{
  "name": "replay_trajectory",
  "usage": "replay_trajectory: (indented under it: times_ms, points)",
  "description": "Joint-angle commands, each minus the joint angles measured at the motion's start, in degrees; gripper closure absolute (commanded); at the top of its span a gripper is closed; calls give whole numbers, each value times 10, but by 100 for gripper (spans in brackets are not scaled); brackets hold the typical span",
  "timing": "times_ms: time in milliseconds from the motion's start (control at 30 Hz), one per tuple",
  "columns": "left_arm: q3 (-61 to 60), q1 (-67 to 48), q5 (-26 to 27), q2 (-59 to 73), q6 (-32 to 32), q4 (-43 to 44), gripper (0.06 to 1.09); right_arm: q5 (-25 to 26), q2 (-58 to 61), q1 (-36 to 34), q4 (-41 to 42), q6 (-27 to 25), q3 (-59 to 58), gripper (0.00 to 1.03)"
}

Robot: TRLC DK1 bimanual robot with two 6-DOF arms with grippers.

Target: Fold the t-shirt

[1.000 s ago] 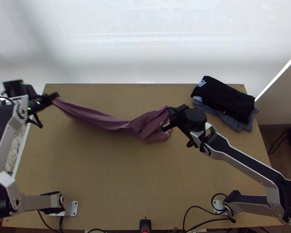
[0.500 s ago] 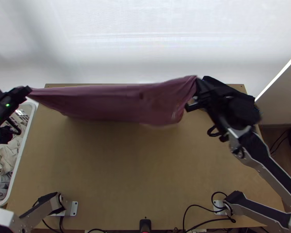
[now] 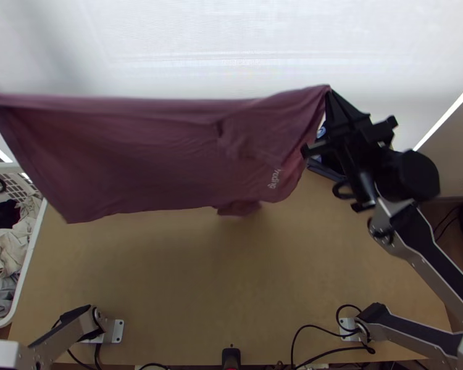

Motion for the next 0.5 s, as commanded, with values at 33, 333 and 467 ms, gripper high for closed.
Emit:
replay_trajectory:
  times_ms: [33, 333, 467]
  points:
    - [75, -8, -13, 54, -32, 32, 105, 8, 60, -22, 33, -20, 87, 100]
    - [146, -28, -29, 143, -18, 79, 105, 19, 151, -73, 55, -41, 233, 100]
    - [193, -40, -41, 179, -16, 77, 105, 26, 159, -85, 54, -46, 265, 100]
